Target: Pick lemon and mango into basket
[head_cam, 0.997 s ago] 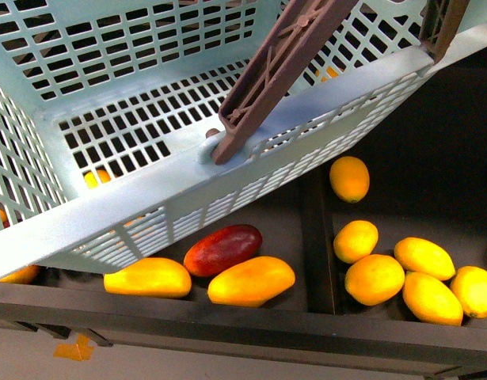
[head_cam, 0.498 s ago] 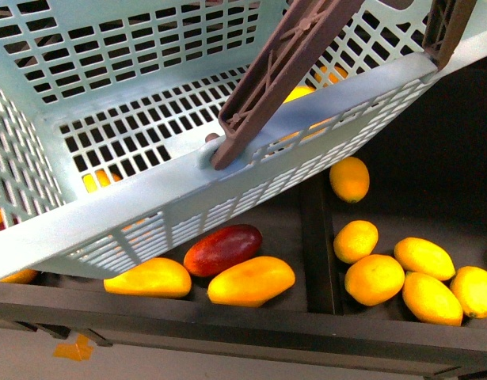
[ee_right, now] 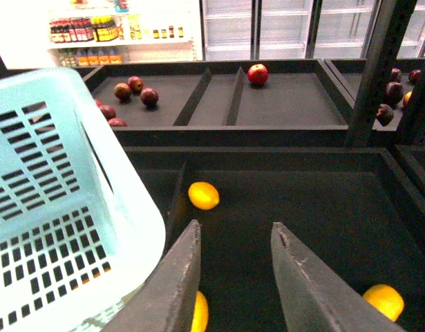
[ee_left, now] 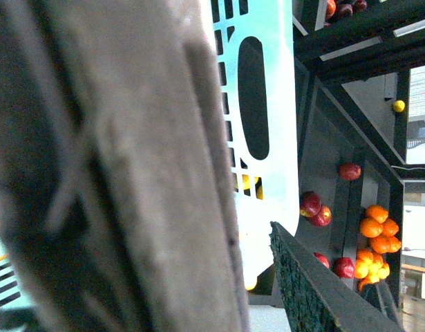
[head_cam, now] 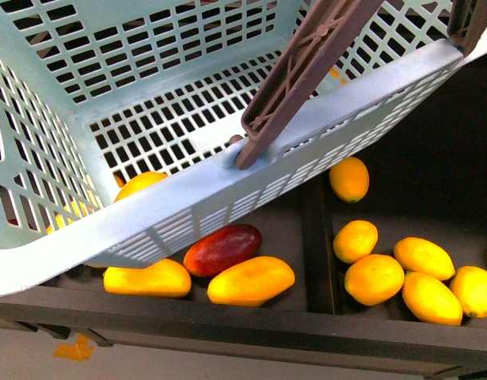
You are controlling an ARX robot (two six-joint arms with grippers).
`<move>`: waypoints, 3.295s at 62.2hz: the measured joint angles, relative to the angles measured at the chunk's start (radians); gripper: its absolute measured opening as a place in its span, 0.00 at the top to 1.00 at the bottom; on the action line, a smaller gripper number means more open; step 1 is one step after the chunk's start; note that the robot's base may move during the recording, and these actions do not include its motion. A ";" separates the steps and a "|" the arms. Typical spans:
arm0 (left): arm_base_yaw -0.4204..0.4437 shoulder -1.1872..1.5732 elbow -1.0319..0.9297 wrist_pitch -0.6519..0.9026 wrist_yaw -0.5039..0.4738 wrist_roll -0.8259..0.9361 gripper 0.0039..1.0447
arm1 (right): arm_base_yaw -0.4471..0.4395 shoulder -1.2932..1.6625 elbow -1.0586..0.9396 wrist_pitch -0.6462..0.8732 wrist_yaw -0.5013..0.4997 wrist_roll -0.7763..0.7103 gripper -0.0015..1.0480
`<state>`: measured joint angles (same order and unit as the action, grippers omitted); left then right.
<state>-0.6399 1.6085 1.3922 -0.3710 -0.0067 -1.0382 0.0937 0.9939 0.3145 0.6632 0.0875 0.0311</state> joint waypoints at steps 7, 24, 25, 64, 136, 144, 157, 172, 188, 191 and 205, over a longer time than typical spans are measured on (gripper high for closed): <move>0.001 0.000 0.000 0.000 -0.013 0.002 0.75 | -0.016 -0.060 -0.062 0.005 -0.013 -0.011 0.91; 0.000 0.000 0.000 0.000 -0.015 0.003 0.75 | -0.090 -0.194 -0.167 -0.019 -0.085 -0.023 0.98; 0.000 0.000 0.000 0.000 -0.014 0.003 0.75 | -0.090 -0.204 -0.174 -0.023 -0.086 -0.023 0.98; 0.000 0.000 0.000 0.000 -0.012 0.002 0.75 | -0.090 -0.256 -0.200 -0.043 -0.085 -0.026 0.08; 0.001 -0.002 0.000 0.000 -0.008 0.005 0.75 | -0.094 -0.257 -0.205 -0.043 -0.088 -0.026 0.08; 0.001 -0.002 0.000 0.000 -0.016 0.006 0.75 | -0.094 -0.257 -0.206 -0.043 -0.087 -0.026 0.08; 0.022 -0.002 0.000 0.000 -0.040 0.009 0.75 | -0.093 -0.257 -0.206 -0.043 -0.093 -0.026 0.08; 0.006 -0.002 0.000 0.000 -0.012 0.010 0.75 | -0.122 -0.112 0.050 -0.679 0.124 0.256 0.08; 0.000 -0.002 0.000 0.000 -0.004 0.007 0.75 | -0.348 0.307 0.138 -0.459 -0.140 0.134 0.08; 0.000 -0.002 0.000 0.000 -0.002 0.006 0.75 | -0.391 0.406 0.164 -0.395 -0.160 0.050 0.08; 0.002 -0.002 0.000 0.000 -0.017 0.006 0.75 | -0.511 0.739 0.269 -0.314 -0.249 -0.317 0.08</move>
<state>-0.6384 1.6066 1.3926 -0.3714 -0.0238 -1.0321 -0.4175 1.7332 0.5835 0.3492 -0.1612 -0.2859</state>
